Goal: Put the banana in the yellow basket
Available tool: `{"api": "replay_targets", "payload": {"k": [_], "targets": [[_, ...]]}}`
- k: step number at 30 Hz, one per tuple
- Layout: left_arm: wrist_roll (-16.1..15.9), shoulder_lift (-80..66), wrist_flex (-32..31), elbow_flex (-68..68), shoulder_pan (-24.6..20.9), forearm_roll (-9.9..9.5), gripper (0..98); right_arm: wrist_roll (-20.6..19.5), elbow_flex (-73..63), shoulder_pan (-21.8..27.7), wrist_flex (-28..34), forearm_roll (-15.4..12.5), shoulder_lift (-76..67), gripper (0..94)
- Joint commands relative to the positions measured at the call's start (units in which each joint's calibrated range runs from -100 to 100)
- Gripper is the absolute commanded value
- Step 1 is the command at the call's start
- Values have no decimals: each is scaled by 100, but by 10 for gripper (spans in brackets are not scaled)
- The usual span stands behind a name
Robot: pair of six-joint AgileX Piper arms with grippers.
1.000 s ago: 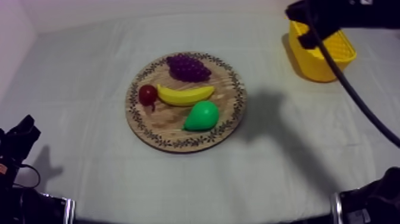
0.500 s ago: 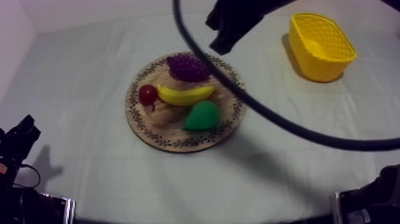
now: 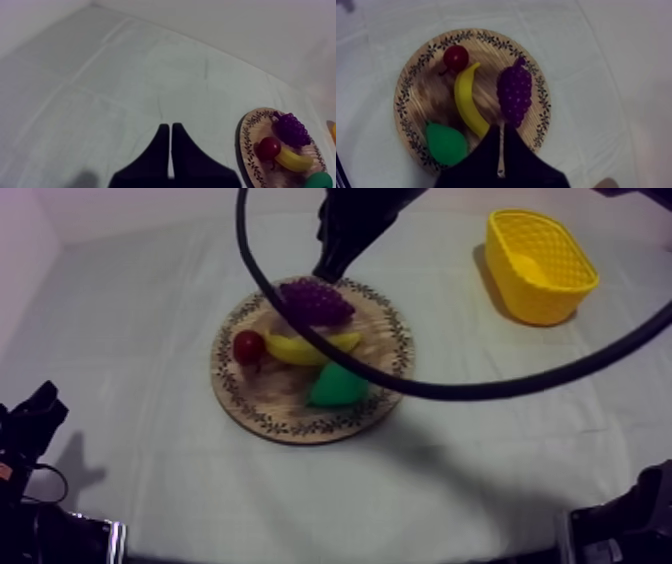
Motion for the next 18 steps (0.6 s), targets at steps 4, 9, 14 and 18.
{"api": "replay_targets", "payload": {"k": [4,9,14,18], "targets": [[2,-5,-1,-1,-1,-3,1,-26,-183,-25,266,-22,75,41],[2,-5,-1,-1,-1,-3,1,-93,-289,-38,553,-68,110,165],[2,-5,-1,-1,-1,-3,1,-73,-327,-17,721,-125,118,377],[2,-5,-1,-1,-1,-3,1,38,-283,-10,783,-162,143,536]]}}
